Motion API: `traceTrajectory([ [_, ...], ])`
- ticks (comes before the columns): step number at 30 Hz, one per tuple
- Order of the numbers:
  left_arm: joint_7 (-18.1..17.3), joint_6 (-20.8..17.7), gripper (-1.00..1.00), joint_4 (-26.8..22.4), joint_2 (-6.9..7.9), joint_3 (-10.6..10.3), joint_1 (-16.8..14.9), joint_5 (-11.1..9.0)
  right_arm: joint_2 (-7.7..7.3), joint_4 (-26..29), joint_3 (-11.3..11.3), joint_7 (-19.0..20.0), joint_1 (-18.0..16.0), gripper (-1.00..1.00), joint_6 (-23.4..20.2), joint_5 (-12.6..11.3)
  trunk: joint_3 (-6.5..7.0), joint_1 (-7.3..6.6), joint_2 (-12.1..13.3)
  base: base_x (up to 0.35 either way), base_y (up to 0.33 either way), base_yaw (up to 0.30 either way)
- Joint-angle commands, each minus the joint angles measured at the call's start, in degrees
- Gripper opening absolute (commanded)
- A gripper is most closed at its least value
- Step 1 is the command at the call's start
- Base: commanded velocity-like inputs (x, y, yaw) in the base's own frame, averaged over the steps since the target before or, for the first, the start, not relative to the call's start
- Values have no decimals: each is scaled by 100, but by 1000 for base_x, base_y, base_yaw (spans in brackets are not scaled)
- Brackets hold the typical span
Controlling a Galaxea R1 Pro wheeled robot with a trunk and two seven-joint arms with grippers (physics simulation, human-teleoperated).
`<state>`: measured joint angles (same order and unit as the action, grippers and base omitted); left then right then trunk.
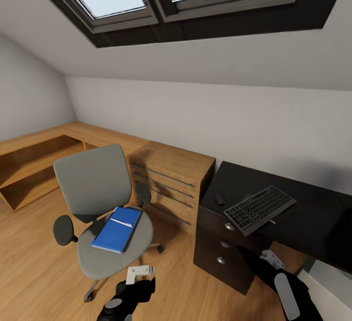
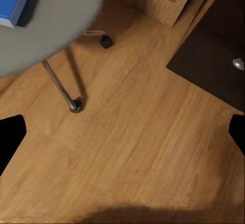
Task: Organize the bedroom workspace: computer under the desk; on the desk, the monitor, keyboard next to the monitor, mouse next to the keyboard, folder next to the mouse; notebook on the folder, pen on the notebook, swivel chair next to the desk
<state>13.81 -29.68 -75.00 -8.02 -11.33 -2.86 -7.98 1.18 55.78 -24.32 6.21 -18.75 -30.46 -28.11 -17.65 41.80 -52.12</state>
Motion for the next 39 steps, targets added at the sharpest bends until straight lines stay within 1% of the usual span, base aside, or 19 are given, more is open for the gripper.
traceTrajectory([
  [1, 52, -16, 100, 153, -8, -13, -4, -63, 3, -13, -25, 27, -6, 100, -34, 9, -26, 23, -47, 0, 0, -31],
  [10, 52, 212, 100, 1047, -23, -5, -4, -55, -2, -567, -4, 49, -4, 100, -14, 88, -187, 221, -408, 0, 0, -177],
  [13, 49, 334, 100, 1335, -7, 12, -4, -49, -18, -768, 4, 53, 0, 100, -13, 245, -241, 287, -529, 0, 0, -157],
  [15, 44, 425, 100, 1553, 6, 51, -4, -47, -22, -905, 9, 52, 2, 100, -13, 554, -277, 331, -609, 0, 0, -72],
  [16, 38, 508, 100, 1722, 11, 93, -4, -47, -20, -1023, 11, 50, 2, 100, -10, 837, -295, 353, -649, 0, 0, -41],
  [17, 27, 723, 100, 2035, 13, 133, -4, -43, -7, -1239, 12, 49, 3, 100, 17, 1332, -313, 375, -689, 0, 0, -21],
  [18, 27, 818, 100, 2136, 13, 141, -4, -40, -1, -1312, 12, 48, 3, 100, 45, 1492, -331, 397, -729, 0, 0, -17],
  [19, 28, 1031, 100, 2314, 12, 153, -4, -32, 9, -1465, 11, 50, 3, 100, 145, 1787, -349, 419, -769, 0, 0, -11],
  [20, 31, 1142, 100, 2384, 10, 158, -4, -30, 14, -1547, 10, 51, 3, 100, 222, 1914, -367, 441, -809, 0, 0, -9],
  [21, 39, 1352, 100, 2487, 10, 164, -4, -26, 18, -1723, 12, 53, 3, 100, 428, 2127, -385, 463, -850, 0, 0, -5],
  [22, 41, 1443, 100, 2525, 10, 166, -4, -24, 19, -1817, 11, 55, 3, 100, 554, 2209, -403, 485, -890, 0, 0, -4],
  [23, 53, 1728, 100, 2636, 15, 177, -4, -29, 26, -2313, 10, 62, 3, 100, 1425, 2451, -421, 507, -930, 0, 0, -1],
  [26, 58, 1803, 100, 2704, 18, 187, -4, -37, 30, -2697, 7, 64, 3, 100, 2131, 2505, -475, 572, -1050, 0, 0, 0],
  [27, 60, 1839, 100, 2782, 13, 191, -4, -43, 31, -3072, 12, 64, 3, 100, 2810, 2537, -493, 594, -1090, 0, 0, 0],
  [29, 57, 1852, 100, 2813, 14, 196, -4, -43, 28, -3221, 19, 64, 3, 100, 3157, 2556, -511, 616, -1130, 0, 0, 0],
  [32, 48, 1982, 100, 2825, 10, 180, -4, -24, 28, -3257, 17, 64, 3, 100, 3242, 2556, -511, 616, -1130, 0, 0, 0],
  [33, 39, 2209, 100, 2847, 6, 169, -4, -6, 29, -3266, 16, 73, 3, 100, 3262, 2552, -511, 616, -1130, 0, 0, 0],
  [34, 32, 2655, 100, 3170, 8, 160, -4, 20, 23, -3273, 20, 343, 3, 100, 3279, 2561, -511, 616, -1130, 0, 0, 0],
  [39, 34, 2799, 100, 3396, 18, 166, -4, 36, 22, -3284, 15, 685, 3, 100, 3289, 2568, -511, 616, -1130, 0, 115, -25],
])
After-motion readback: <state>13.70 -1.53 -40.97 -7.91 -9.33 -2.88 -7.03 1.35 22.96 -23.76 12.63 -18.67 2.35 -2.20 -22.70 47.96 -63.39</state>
